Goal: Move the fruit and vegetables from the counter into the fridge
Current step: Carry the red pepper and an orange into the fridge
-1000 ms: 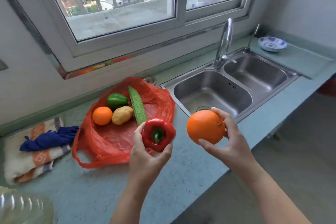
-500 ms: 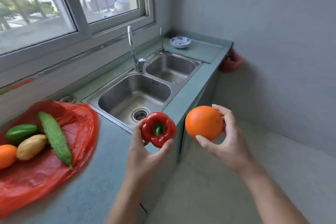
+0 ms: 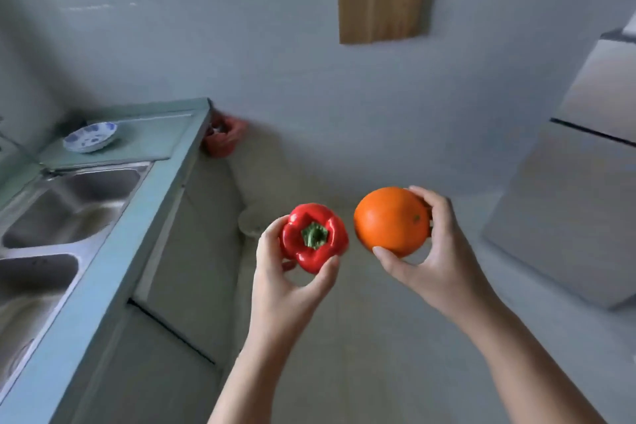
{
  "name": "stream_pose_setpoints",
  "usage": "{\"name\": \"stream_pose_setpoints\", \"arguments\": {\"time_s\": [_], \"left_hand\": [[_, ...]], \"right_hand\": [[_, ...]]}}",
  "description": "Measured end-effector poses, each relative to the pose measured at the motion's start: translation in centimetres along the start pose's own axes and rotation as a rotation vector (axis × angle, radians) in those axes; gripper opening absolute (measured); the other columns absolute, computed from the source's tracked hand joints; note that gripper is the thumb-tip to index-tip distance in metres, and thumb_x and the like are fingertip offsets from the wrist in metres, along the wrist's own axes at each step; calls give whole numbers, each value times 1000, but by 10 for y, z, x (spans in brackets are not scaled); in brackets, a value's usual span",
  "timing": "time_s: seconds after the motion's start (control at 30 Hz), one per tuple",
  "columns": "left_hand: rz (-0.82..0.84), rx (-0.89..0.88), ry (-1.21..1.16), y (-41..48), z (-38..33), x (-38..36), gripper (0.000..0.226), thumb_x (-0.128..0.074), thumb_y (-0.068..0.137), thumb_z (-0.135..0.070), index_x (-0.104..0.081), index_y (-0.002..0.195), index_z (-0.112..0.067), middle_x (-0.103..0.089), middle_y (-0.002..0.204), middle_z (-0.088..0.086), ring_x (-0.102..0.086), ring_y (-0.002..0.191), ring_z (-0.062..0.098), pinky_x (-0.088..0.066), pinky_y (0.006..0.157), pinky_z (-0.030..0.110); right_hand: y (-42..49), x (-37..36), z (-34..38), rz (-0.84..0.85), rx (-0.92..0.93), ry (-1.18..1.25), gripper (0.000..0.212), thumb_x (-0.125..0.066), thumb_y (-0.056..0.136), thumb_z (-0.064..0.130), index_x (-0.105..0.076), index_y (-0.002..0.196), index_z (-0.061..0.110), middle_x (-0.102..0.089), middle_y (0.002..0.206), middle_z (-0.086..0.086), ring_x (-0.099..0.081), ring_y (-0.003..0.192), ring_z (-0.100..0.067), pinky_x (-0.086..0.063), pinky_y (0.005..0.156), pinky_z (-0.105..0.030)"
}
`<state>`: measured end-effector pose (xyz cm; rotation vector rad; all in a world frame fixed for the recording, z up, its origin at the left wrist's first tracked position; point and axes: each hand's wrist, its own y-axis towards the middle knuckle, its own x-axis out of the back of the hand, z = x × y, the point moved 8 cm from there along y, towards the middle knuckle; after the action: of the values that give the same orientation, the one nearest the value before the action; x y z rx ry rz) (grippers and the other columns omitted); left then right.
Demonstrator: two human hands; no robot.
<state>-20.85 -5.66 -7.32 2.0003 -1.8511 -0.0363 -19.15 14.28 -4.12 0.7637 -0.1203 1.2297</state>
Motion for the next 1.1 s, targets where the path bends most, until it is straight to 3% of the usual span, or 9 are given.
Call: {"name": "stream_pose_setpoints", "arguments": {"time_s": [0.13,0.23,0.4,0.57,0.7,0.8,0.9,1.1], "left_hand": [[170,-4,-56,14,-10,-93,64,-68,59,-46,-44,117,-38,-56,116,-3,-60,99,10,-51,82,30],[270,-18,-84,24,-18,-148,67,-68,58,-48,-44,119,-35,-57,116,-8,-59,98,4,-49,79,20],[412,-19,-157,48,-27,-226,64,-67,54,-52,-41,111,-41,-56,106,-18,-60,91,-2,-48,75,13],[522,-33,-238,91,-40,-310,58,-65,53,-54,-39,103,-41,-53,105,-19,-60,87,-4,-47,73,13],[634,-94,-279,141,-55,-379,57,-65,55,-54,-40,103,-41,-53,105,-18,-60,88,0,-47,76,20],[696,-153,-297,186,-74,-421,60,-66,55,-55,-38,107,-44,-52,106,-21,-58,92,1,-49,78,23],[727,-199,-325,228,-89,-460,62,-66,57,-55,-37,111,-48,-51,107,-27,-57,95,-1,-49,80,24],[745,-216,-353,284,-95,-526,66,-65,56,-56,-36,116,-51,-50,110,-31,-55,101,1,-49,84,30]], "right_hand": [[-3,70,-55,-122,-114,-60,79,-63,58,51,-38,126,21,-47,123,4,-47,107,-7,-31,84,-1],[-4,112,-87,-219,-186,-57,74,-64,58,51,-37,123,26,-45,119,15,-47,104,-3,-36,83,-5],[-6,166,-135,-366,-307,-123,78,-63,57,54,-37,124,25,-44,122,6,-48,101,-2,-40,80,-5],[18,217,-176,-490,-390,-178,76,-63,56,56,-36,122,29,-43,121,5,-44,101,13,-37,77,-1],[63,250,-201,-588,-417,-248,73,-70,59,42,-34,122,32,-40,123,5,-42,94,18,-32,72,4],[106,270,-215,-615,-433,-288,74,-71,62,41,-31,124,35,-38,123,7,-42,92,8,-31,72,5],[144,292,-232,-664,-427,-336,75,-74,63,41,-32,126,35,-39,125,7,-41,103,1,-32,75,4],[185,319,-278,-739,-506,-268,83,-63,52,60,-32,127,39,-40,129,9,-46,110,-10,-35,78,-9]]}}
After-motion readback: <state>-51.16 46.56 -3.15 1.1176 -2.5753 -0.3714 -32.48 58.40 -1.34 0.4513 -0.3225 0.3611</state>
